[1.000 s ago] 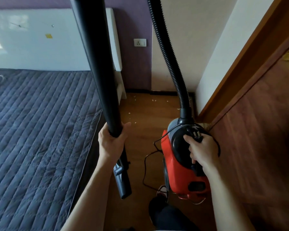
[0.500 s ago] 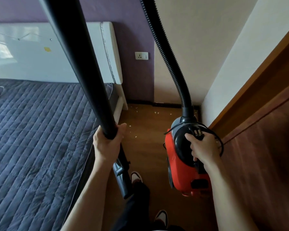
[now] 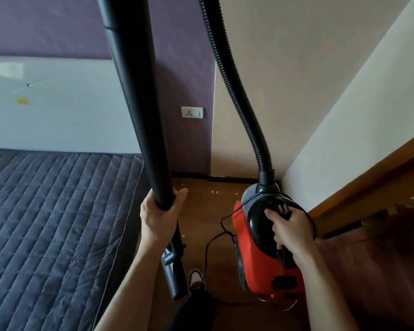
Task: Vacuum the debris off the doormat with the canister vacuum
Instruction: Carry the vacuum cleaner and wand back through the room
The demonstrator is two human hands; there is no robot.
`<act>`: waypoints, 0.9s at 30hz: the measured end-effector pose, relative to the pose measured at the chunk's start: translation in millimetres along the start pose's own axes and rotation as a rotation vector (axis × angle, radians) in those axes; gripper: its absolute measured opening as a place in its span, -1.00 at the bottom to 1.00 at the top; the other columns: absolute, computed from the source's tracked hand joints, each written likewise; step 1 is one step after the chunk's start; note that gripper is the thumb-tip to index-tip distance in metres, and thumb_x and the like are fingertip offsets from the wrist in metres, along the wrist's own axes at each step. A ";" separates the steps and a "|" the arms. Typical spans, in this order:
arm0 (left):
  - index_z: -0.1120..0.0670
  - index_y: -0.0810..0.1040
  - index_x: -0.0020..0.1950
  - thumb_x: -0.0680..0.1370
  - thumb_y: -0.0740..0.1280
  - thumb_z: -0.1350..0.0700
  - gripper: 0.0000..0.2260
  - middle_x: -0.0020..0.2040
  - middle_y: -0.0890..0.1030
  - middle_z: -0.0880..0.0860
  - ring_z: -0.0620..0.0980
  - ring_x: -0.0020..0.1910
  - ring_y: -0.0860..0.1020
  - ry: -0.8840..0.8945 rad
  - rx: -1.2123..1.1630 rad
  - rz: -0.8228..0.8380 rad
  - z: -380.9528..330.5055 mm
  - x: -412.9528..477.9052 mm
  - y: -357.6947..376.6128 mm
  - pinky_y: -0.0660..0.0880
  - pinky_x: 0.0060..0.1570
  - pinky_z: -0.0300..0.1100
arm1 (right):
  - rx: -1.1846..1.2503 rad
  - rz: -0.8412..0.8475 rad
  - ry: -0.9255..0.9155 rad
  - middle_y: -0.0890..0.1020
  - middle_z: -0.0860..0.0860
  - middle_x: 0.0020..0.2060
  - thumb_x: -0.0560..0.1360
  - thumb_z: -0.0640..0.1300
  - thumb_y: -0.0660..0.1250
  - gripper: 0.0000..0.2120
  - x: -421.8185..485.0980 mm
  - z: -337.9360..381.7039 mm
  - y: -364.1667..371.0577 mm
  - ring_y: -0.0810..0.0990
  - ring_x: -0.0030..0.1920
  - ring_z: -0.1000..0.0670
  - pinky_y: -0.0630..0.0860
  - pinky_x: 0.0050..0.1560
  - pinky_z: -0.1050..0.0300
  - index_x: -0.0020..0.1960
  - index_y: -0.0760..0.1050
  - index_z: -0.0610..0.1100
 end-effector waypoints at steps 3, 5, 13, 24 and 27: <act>0.10 0.57 -0.22 0.48 0.51 0.15 -0.85 -0.34 0.60 0.03 -0.14 -0.36 0.56 0.010 -0.014 0.019 -3.2 48.7 14.2 0.47 -0.28 -0.39 | 0.010 0.001 0.001 0.35 0.03 -0.63 0.58 -0.19 0.39 -0.63 31.1 23.3 18.5 0.30 -0.64 -0.01 0.33 -0.55 0.14 -0.37 0.38 -0.15; 0.06 0.57 -0.24 0.47 0.52 0.15 -0.84 -0.38 0.61 0.00 -0.15 -0.38 0.57 -0.005 -0.005 0.022 -3.7 75.3 24.2 0.47 -0.30 -0.39 | 0.032 0.003 0.010 0.34 0.02 -0.62 0.58 -0.20 0.38 -0.62 47.7 34.5 28.3 0.28 -0.64 -0.02 0.31 -0.55 0.15 -0.37 0.36 -0.16; 0.10 0.57 -0.21 0.47 0.51 0.18 -0.86 -0.42 0.60 -0.06 -0.16 -0.39 0.57 -0.052 -0.045 0.049 5.7 133.9 64.0 0.46 -0.29 -0.44 | 0.061 0.020 0.044 0.35 0.00 -0.60 0.58 -0.19 0.39 -0.66 96.1 53.7 46.2 0.29 -0.63 -0.01 0.30 -0.56 0.14 -0.32 0.39 -0.19; 0.18 0.51 -0.04 0.52 0.37 0.01 -0.77 -0.22 0.54 0.15 0.03 -0.20 0.52 0.031 -0.202 0.278 1.9 161.6 107.2 0.47 -0.12 -0.25 | 0.030 0.062 0.095 0.33 -0.02 -0.59 0.59 -0.18 0.37 -0.63 147.7 48.1 43.1 0.27 -0.63 0.00 0.31 -0.55 0.15 -0.35 0.36 -0.15; 0.20 0.47 0.20 0.57 0.29 0.06 -0.72 -0.17 0.47 0.19 0.07 -0.14 0.43 0.021 -0.270 0.424 9.2 166.5 120.4 0.42 -0.03 -0.24 | 0.020 0.070 0.097 0.32 0.01 -0.60 0.60 -0.18 0.37 -0.62 155.5 45.8 41.2 0.26 -0.64 0.01 0.32 -0.54 0.15 -0.35 0.36 -0.15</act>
Point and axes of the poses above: each hand's wrist, its own x-axis towards the middle knuckle, its own y-axis out of the palm, z = x × y, the point moved 7 cm from there along x, towards the middle knuckle
